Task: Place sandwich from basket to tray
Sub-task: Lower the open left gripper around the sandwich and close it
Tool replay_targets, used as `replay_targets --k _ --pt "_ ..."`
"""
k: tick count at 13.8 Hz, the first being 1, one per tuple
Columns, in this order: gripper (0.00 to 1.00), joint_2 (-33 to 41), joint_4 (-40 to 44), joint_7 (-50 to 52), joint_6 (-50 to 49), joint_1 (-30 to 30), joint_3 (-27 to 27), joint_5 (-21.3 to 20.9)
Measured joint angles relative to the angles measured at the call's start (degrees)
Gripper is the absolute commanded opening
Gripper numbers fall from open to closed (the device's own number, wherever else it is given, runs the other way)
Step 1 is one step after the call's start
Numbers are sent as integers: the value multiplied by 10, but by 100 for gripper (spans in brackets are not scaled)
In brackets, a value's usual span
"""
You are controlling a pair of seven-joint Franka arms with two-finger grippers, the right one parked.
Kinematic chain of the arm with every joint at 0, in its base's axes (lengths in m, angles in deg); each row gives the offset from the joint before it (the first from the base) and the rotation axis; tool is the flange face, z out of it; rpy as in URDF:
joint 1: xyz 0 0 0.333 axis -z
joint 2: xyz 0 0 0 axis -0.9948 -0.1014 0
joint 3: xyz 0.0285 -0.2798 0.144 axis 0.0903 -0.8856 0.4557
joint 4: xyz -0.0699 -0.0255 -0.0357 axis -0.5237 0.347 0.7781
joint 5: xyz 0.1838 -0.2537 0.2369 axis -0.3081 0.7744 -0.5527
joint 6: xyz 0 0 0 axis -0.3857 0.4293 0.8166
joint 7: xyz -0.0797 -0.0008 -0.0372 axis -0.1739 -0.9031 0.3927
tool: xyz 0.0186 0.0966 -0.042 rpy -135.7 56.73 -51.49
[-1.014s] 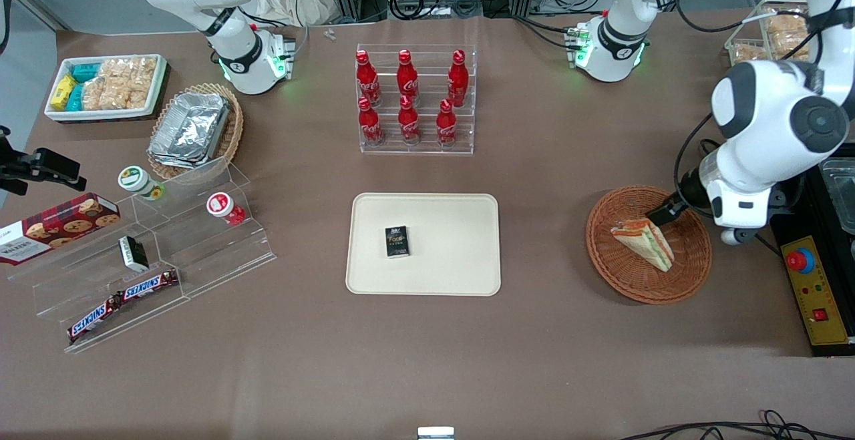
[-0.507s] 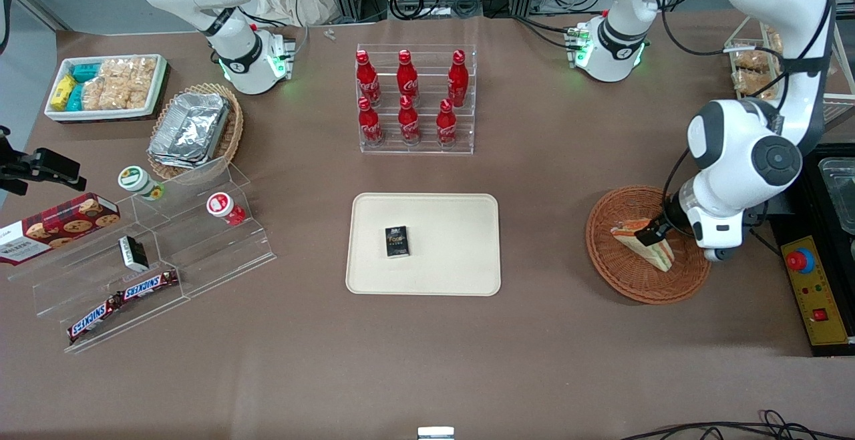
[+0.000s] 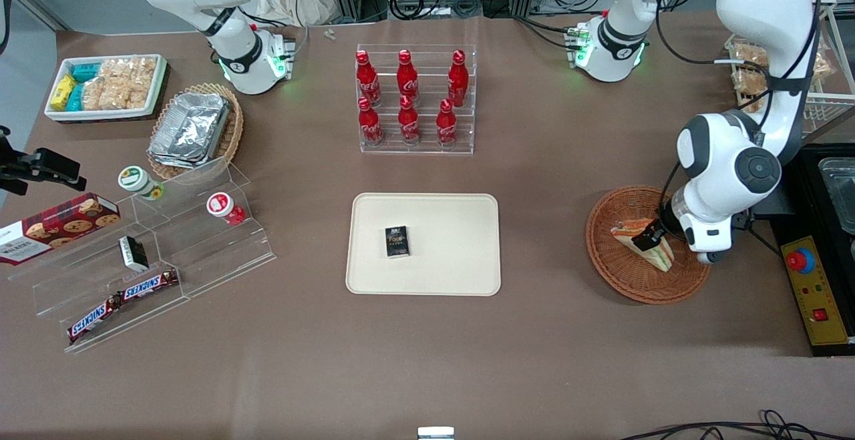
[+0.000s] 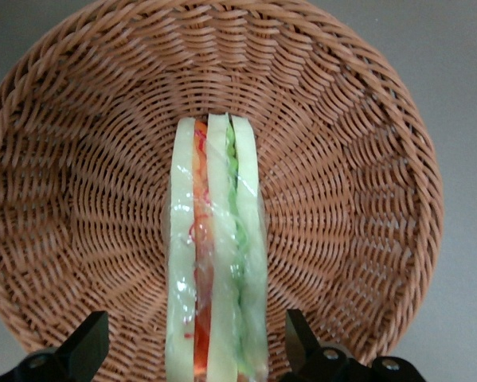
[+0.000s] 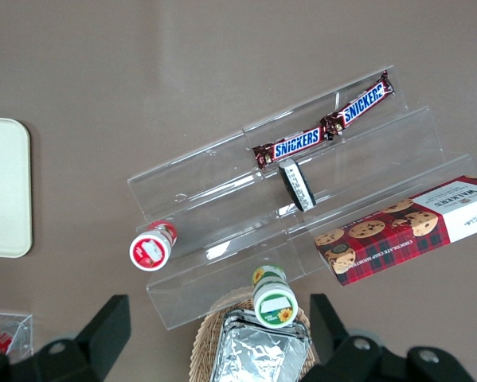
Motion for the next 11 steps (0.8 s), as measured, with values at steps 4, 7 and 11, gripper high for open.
replay_targets --k 4,7,11 --pt "99 -19 0 0 18 0 1 0" --pt "88 -31 0 0 30 0 1 0" --pt "46 -34 0 0 34 0 1 0"
